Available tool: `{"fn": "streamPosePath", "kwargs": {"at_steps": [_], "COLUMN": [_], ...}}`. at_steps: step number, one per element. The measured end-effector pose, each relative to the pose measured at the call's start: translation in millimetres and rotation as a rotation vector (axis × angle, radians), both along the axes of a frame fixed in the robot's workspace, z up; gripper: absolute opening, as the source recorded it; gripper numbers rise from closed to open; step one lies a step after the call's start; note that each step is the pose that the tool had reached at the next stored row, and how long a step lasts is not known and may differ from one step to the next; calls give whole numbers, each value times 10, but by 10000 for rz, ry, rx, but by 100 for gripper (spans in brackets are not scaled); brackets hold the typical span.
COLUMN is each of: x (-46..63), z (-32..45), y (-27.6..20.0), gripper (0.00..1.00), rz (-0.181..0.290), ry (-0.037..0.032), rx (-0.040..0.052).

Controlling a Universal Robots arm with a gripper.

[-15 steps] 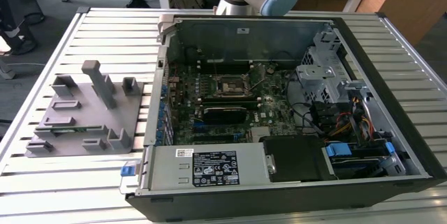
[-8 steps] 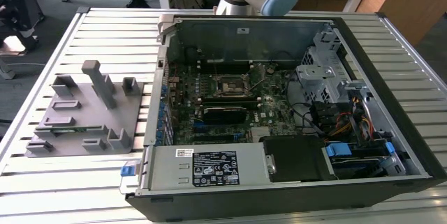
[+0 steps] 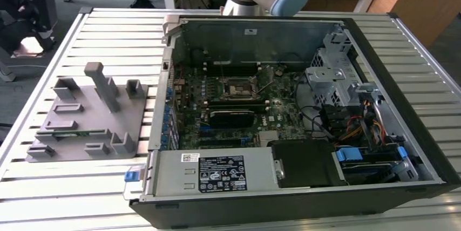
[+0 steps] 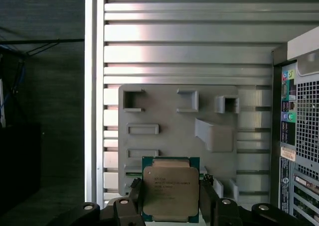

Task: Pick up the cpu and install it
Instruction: 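Pick up the cpu and move it towards the insertion slot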

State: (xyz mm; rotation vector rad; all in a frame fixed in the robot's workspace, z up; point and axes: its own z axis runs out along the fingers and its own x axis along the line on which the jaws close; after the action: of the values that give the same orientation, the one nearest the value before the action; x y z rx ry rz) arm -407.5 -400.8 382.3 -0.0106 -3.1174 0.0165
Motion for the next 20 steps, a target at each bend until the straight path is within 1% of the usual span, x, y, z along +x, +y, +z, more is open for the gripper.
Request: {"fn": "streamPosePath", "kwargs": {"at_steps": [5,7,8,10,11,14,20], "x": [113,148,159,183,201,286,497], "z": [1,0,0,0,0,1,1], "y": [0,0,0,0,0,0,0], "gripper": [54,54,54,54,54,54,54], "rz": [0,-1,-1,-1,-1,-1,-2], "ry": [1,1,0,0,0,1,2], "rx": [-1,22,73,214,247,248,248]}}
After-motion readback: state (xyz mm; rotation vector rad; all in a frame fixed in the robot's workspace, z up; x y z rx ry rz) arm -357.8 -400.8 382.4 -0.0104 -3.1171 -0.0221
